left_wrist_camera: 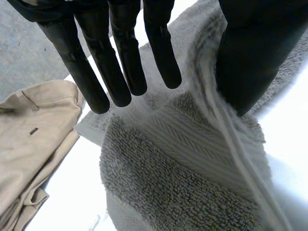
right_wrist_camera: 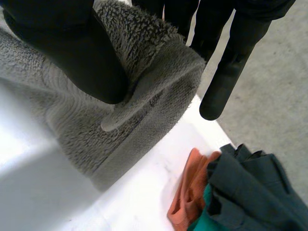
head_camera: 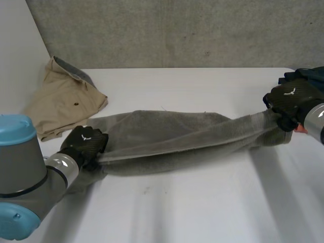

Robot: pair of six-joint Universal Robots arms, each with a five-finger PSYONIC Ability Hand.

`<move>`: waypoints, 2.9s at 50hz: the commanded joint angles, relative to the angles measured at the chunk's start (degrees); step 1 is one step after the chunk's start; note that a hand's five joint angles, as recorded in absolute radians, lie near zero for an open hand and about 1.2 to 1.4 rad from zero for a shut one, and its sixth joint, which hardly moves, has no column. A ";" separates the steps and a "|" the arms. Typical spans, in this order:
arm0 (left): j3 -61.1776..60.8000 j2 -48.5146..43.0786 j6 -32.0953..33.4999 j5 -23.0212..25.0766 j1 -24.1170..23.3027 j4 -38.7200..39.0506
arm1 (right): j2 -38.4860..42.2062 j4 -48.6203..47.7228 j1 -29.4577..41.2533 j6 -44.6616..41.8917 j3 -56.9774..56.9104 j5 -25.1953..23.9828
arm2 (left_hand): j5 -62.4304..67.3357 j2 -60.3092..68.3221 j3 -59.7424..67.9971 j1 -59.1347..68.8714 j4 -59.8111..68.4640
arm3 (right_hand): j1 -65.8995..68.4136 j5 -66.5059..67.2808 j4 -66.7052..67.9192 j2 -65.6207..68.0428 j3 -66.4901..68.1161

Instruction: Fold the laundry.

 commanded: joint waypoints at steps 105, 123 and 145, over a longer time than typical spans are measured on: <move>1.09 5.16 17.26 -3.41 2.21 -7.69 | 9.77 3.06 -3.64 -12.97 2.85 7.50 | 37.62 37.32 37.23 37.66 37.70 | 15.61 13.12 11.38 12.45 12.25; 31.85 -23.86 17.70 -6.75 -2.88 2.54 | 27.88 -5.03 1.19 -7.61 -15.09 13.38 | -5.77 -6.07 -6.17 -5.73 -5.70 | -54.39 -56.88 -58.62 -57.55 -57.75; 30.03 -23.16 17.62 -6.14 -4.64 1.92 | 19.09 -0.39 2.86 -1.45 -11.49 6.44 | -31.66 -31.96 -32.06 -31.62 -31.58 | -54.39 -56.88 -58.62 -57.55 -57.75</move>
